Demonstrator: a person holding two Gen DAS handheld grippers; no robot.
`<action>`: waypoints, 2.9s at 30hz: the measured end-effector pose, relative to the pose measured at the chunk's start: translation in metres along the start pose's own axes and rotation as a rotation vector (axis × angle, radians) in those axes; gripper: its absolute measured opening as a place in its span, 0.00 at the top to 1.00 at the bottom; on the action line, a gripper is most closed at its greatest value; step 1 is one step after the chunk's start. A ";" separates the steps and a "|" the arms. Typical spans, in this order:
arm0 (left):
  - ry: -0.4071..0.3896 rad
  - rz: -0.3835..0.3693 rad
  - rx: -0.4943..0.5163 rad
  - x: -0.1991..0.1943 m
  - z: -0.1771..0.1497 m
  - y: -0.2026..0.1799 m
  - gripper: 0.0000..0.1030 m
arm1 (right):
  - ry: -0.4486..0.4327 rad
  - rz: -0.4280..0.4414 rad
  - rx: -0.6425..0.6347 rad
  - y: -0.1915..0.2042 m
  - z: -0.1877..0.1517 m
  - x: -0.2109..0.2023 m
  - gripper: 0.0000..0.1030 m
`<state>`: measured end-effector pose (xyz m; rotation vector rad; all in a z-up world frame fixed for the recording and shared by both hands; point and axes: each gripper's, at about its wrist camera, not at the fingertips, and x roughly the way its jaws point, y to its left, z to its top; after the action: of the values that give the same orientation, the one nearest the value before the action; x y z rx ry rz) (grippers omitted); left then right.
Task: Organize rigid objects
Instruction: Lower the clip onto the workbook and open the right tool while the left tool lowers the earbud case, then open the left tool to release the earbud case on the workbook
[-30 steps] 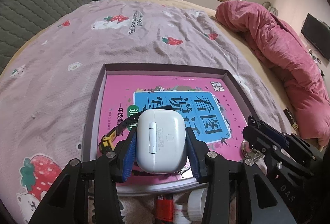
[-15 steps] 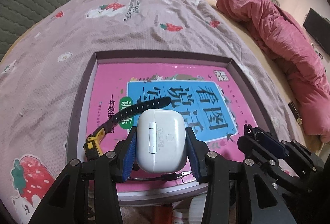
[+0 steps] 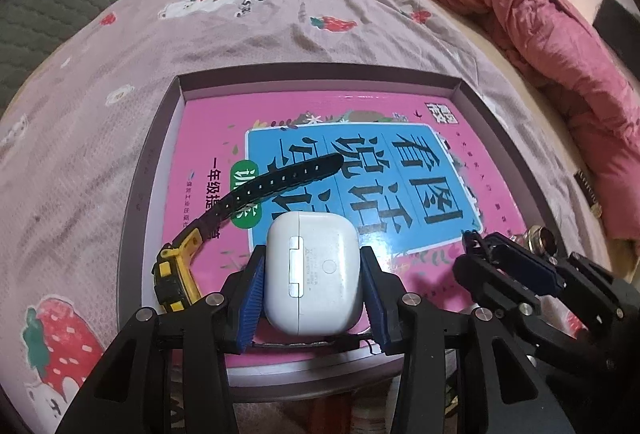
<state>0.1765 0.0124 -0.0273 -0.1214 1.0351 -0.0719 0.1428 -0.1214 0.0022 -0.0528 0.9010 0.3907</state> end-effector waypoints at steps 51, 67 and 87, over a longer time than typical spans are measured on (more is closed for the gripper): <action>0.092 -0.022 0.024 0.002 -0.005 -0.007 0.55 | 0.027 -0.065 0.034 -0.017 -0.006 -0.025 0.57; 0.090 -0.021 0.026 -0.003 -0.003 -0.010 0.55 | -0.028 -0.098 0.062 -0.021 -0.022 -0.052 0.57; 0.039 -0.027 -0.002 -0.035 -0.002 -0.009 0.39 | -0.056 -0.100 0.071 -0.022 -0.018 -0.067 0.54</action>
<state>0.1571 0.0074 0.0029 -0.1362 1.0727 -0.0986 0.1001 -0.1665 0.0404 -0.0214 0.8527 0.2659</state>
